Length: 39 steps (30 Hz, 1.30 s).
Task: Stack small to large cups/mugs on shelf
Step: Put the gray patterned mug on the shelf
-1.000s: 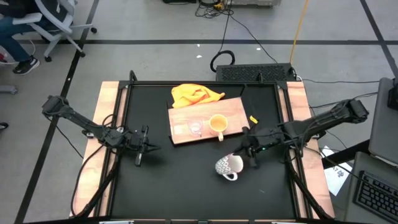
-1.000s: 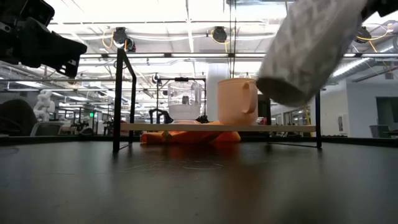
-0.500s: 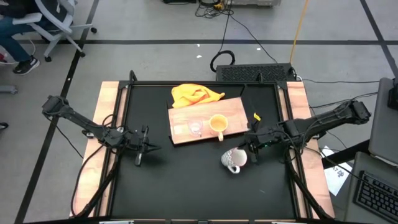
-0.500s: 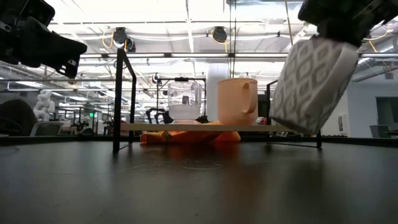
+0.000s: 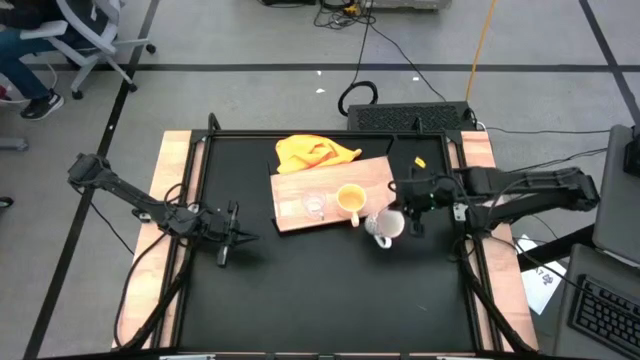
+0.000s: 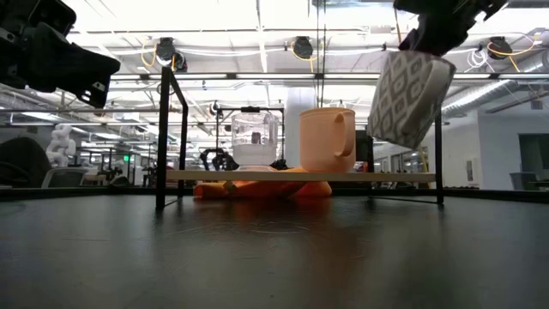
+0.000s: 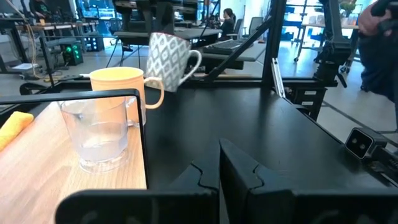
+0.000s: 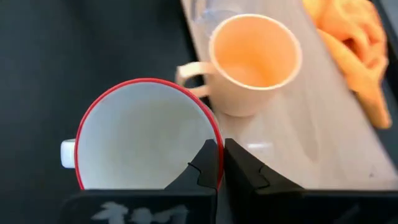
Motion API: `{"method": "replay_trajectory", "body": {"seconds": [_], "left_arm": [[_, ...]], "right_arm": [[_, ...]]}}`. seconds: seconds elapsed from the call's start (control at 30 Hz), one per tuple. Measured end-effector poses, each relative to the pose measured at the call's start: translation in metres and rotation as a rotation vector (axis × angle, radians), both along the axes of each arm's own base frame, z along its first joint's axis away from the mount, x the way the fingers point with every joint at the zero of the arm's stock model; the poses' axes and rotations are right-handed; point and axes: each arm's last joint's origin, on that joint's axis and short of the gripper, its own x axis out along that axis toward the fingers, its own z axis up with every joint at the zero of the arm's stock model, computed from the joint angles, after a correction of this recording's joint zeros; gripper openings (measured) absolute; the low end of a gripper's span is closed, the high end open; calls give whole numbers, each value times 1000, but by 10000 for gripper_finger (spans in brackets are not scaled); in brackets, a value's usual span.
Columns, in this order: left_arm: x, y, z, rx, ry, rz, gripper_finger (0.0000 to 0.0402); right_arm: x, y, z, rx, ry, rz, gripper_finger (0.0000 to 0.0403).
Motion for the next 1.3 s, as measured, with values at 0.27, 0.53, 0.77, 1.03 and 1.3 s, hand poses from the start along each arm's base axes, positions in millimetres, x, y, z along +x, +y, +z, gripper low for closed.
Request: {"method": "replay_trajectory", "body": {"seconds": [0.27,0.53,0.77,1.03,1.3], "left_arm": [[0,1,2,4,-24,46,5],[0,2,2,22,-25,87,5],[0,2,2,23,-24,86,6],[0,2,1,30,-9,69,5],[0,2,0,33,-9,68,6]], "right_arm": [[1,-22,12,8,93,-46,1],[21,-40,18,15,147,-25,1],[36,-57,24,24,189,-23,1],[37,-80,23,84,245,-49,0],[34,-100,14,107,284,-64,0]]}}
